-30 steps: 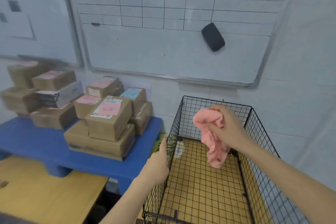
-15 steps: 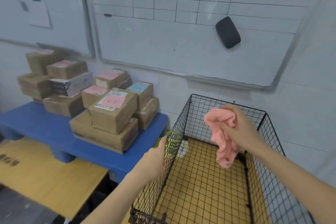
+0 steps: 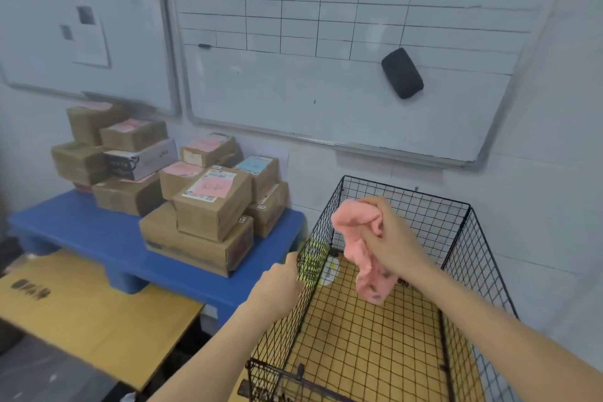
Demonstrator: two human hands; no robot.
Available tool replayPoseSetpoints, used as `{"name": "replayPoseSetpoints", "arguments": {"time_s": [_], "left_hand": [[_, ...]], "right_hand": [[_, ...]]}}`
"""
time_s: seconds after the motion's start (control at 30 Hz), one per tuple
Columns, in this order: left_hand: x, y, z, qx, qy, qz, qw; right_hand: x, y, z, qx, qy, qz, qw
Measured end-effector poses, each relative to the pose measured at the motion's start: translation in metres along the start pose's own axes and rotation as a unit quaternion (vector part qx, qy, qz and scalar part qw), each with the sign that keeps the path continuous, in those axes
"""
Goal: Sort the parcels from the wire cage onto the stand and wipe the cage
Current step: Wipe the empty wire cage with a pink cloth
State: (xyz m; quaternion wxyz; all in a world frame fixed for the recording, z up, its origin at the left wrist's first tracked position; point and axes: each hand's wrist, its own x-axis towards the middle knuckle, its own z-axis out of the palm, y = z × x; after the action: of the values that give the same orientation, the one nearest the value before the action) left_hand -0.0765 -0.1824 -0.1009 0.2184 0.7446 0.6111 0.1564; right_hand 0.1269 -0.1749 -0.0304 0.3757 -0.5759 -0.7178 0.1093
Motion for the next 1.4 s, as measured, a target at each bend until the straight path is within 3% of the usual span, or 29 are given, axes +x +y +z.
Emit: {"name": "replayPoseSetpoints", "arguments": {"time_s": [0.23, 0.57, 0.83, 1.07, 1.3, 1.4], "left_hand": [[0.033, 0.006, -0.015, -0.018, -0.049, 0.057, 0.997], [0.17, 0.024, -0.047, -0.019, -0.05, 0.122, 0.991], [0.292, 0.029, -0.039, 0.012, -0.095, 0.228, 0.969], [0.372, 0.048, -0.016, 0.052, -0.138, 0.326, 0.934], [0.399, 0.031, 0.004, 0.116, -0.095, 0.431, 0.89], [0.401, 0.032, 0.002, 0.146, -0.111, 0.471, 0.863]], "right_hand": [[0.032, 0.012, 0.016, 0.007, 0.027, 0.016, 0.999], [0.092, 0.058, 0.016, -0.015, 0.077, 0.082, 0.994], [0.109, 0.064, 0.039, -0.04, 0.115, 0.146, 0.982], [0.128, 0.053, 0.053, -0.073, 0.128, 0.222, 0.964], [0.125, 0.051, 0.078, -0.067, 0.083, 0.253, 0.962], [0.132, 0.05, 0.085, -0.065, 0.073, 0.25, 0.963]]}}
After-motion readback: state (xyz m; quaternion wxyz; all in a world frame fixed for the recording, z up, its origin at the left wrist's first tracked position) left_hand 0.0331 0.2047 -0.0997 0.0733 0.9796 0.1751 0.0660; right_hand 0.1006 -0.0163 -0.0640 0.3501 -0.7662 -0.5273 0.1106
